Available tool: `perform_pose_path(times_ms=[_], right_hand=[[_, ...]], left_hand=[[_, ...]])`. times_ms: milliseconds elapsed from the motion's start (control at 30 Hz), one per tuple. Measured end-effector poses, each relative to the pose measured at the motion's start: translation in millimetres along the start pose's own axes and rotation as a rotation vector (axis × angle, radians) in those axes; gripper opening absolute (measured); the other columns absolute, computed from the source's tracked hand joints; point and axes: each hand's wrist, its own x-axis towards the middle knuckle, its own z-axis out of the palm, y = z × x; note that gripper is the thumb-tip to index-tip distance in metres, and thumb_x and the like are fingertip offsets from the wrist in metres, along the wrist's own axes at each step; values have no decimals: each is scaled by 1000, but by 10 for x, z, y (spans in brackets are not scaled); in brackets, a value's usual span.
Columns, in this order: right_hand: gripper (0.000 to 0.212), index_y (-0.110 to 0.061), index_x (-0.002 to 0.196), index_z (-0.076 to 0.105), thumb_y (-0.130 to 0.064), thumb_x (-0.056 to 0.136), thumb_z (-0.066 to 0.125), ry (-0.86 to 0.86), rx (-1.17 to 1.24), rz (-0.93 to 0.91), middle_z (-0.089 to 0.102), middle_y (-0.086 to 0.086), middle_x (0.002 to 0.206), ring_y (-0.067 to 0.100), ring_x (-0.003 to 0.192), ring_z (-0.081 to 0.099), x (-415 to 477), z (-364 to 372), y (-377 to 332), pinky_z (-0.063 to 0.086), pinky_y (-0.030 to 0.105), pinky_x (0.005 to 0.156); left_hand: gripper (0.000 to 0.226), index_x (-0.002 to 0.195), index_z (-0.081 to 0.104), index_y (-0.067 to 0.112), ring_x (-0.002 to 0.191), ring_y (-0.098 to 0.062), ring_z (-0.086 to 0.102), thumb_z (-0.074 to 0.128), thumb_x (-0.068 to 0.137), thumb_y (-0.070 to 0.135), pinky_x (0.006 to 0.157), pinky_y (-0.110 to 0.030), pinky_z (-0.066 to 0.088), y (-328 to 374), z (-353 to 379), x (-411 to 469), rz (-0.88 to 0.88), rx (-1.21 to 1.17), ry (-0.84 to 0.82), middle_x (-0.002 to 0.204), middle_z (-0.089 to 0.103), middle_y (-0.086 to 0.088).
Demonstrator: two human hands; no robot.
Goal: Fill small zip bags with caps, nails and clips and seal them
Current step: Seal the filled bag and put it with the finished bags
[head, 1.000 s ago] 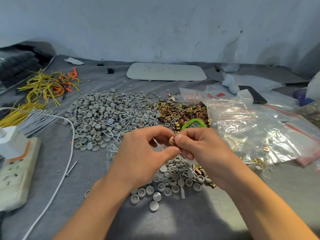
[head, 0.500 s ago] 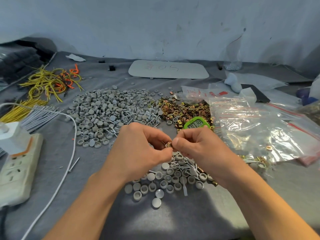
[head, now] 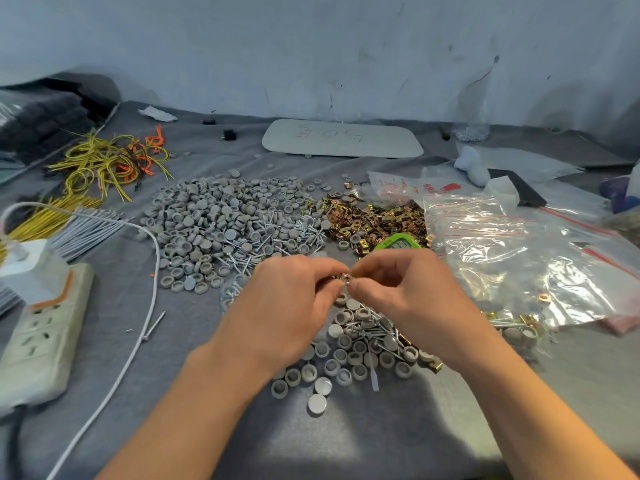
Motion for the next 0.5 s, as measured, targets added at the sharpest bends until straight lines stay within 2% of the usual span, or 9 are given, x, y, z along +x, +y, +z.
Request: perform_pose_path(times_ms=[33, 100, 167, 200, 233, 267, 300, 433, 500], right_hand=[[6, -26, 81, 79, -26, 84, 84, -10, -14, -12, 74, -8, 68, 8, 60, 68, -12, -2, -23, 54, 27, 58], [9, -27, 79, 80, -29, 78, 89, -32, -78, -23, 74, -12, 67, 6, 60, 70, -22, 10, -44, 55, 29, 70], [12, -28, 76, 81, -38, 80, 87, -34, -121, -33, 73, -14, 64, 6, 61, 69, -26, 23, -53, 39, 34, 89], [15, -28, 75, 81, -41, 81, 86, -37, -117, -31, 73, -14, 64, 6, 61, 69, -32, 18, -55, 39, 37, 89], [15, -28, 76, 81, -42, 82, 85, -42, -103, -26, 74, -13, 65, 7, 62, 70, -38, 6, -52, 47, 36, 85], [16, -27, 77, 82, -42, 82, 84, -45, -93, -24, 74, -12, 66, 8, 62, 70, -50, -8, -55, 55, 34, 73], [16, -27, 78, 82, -43, 83, 83, -45, -90, -25, 75, -10, 66, 11, 63, 71, -60, -18, -54, 57, 38, 64], [10, -24, 81, 84, -34, 84, 83, -50, 19, 18, 76, -1, 68, 17, 64, 72, -50, -17, -18, 58, 38, 61], [4, -21, 81, 84, -23, 83, 84, -58, 140, 48, 74, 3, 65, 13, 57, 65, -28, -20, 10, 51, 29, 57]], left_hand=[[17, 109, 79, 33, 76, -4, 65, 73, 94, 29, 71, -20, 50, -4, -3, -2, -8, -11, 0, 85, 76, 15], [13, 103, 81, 32, 75, -4, 64, 72, 94, 28, 67, -21, 47, -14, -19, -6, -13, -23, -14, 80, 75, 15], [11, 99, 82, 33, 68, 3, 61, 73, 94, 29, 59, -12, 41, -28, -39, -12, -11, -27, -30, 68, 69, 21], [11, 98, 82, 34, 63, 7, 58, 73, 94, 29, 57, -9, 38, -32, -44, -16, -9, -30, -38, 61, 61, 26], [11, 98, 82, 34, 59, 10, 55, 73, 93, 29, 55, -7, 35, -30, -48, -19, -4, -30, -50, 56, 54, 29], [10, 98, 82, 34, 57, 12, 53, 73, 93, 30, 55, -6, 34, -23, -49, -20, 4, -27, -63, 54, 50, 30], [10, 98, 82, 35, 57, 11, 53, 74, 93, 30, 55, -5, 34, -17, -49, -25, 19, -20, -74, 53, 49, 29], [12, 99, 81, 39, 58, 3, 59, 76, 91, 32, 55, -8, 38, -10, -78, -45, 8, -58, -59, 65, 66, 23], [15, 94, 82, 42, 57, 4, 63, 77, 87, 29, 52, -7, 40, -1, -75, -46, -64, -176, -33, 67, 69, 28]])
